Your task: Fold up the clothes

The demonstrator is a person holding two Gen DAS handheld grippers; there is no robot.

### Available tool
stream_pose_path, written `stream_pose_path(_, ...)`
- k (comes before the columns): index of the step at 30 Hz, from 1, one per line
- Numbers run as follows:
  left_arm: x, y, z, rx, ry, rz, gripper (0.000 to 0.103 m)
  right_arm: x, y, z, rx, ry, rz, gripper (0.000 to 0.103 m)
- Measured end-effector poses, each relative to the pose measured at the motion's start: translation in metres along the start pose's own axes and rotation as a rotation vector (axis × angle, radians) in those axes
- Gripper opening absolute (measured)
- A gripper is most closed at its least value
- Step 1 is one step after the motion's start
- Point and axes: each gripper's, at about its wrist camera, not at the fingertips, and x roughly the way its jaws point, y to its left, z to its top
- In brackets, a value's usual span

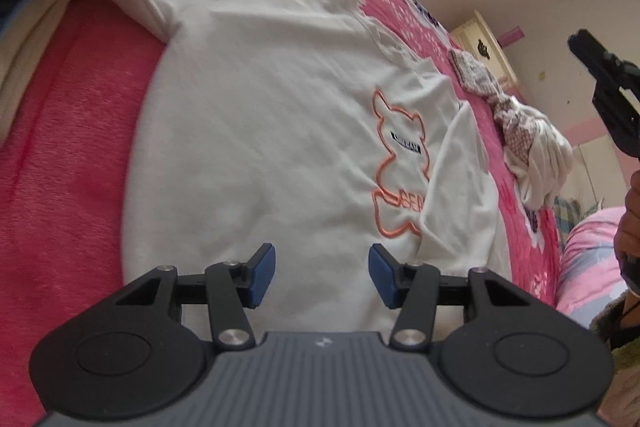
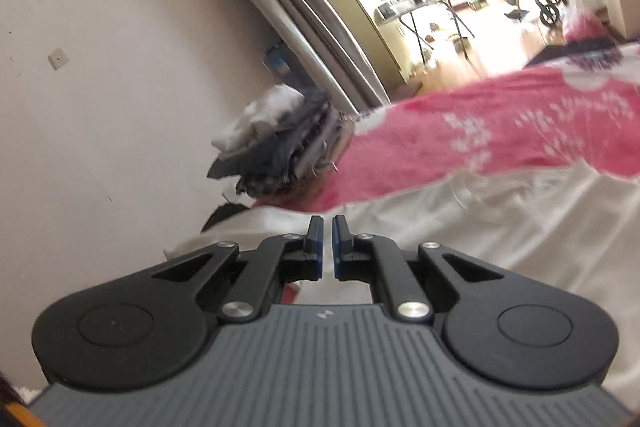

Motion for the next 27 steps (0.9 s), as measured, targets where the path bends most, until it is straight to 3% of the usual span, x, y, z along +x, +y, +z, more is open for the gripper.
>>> stream_pose_path(3,-0.002,0.004,0.0,-0.014,0.003,-0.021,0.052,0.009,0.012,-0.018,-0.1,0.118,-0.019,0.008)
stream_pose_path(7,0.003,-0.005,-0.001,0.007,0.034,-0.106,0.053,0.007,0.022,-0.076,-0.268,0.293,-0.109,0.019)
stream_pose_path(11,0.024,-0.037,-0.007,0.112,0.113,-0.185,0.053,-0.011,0.011,-0.118,-0.238,0.374,-0.167,0.025)
stream_pose_path(14,0.043,-0.064,-0.016,0.182,0.162,-0.214,0.053,-0.032,-0.021,-0.135,0.033,0.391,-0.173,0.029)
stream_pose_path(18,0.06,-0.082,-0.03,0.271,0.181,-0.154,0.048,-0.066,-0.067,-0.163,0.444,0.359,-0.174,0.029)
stream_pose_path(23,0.078,-0.101,-0.047,0.368,0.194,-0.074,0.034,-0.073,-0.098,-0.195,0.7,0.333,-0.161,0.031)
stream_pose_path(27,0.081,-0.1,-0.048,0.33,0.179,-0.053,0.017,-0.069,-0.111,-0.212,0.826,0.29,-0.109,0.031)
